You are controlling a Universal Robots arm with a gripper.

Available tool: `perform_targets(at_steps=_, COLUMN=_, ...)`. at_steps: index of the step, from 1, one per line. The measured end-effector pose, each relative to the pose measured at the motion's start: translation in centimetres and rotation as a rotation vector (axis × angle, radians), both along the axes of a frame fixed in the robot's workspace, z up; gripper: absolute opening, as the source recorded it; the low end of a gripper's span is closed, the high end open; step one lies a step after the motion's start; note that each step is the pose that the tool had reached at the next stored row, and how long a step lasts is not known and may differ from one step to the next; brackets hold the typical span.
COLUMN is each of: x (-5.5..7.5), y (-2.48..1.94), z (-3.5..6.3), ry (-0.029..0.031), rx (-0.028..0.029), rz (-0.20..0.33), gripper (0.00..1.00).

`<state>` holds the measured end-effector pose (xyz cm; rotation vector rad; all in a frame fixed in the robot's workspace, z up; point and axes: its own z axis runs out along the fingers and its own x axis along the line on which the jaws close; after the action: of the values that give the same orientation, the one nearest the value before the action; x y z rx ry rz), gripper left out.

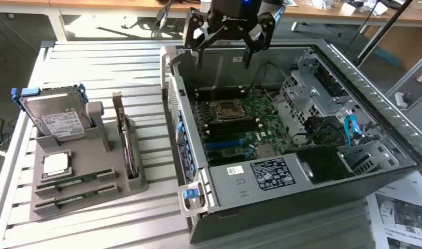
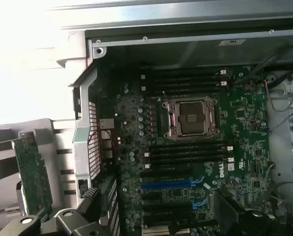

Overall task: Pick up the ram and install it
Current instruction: 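Reach for the ram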

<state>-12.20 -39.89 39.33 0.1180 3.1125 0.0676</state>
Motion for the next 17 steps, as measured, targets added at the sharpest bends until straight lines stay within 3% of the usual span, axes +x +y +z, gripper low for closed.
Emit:
perform_targets(at_steps=7, x=-0.9, y=0.0, z=0.0, ry=0.0, rx=0.0, rz=0.0, gripper=0.99)
perform_targets(at_steps=17, x=-4.9, y=0.0, z=0.0, ry=-0.0002, rx=0.0, rz=0.0, gripper=0.99)
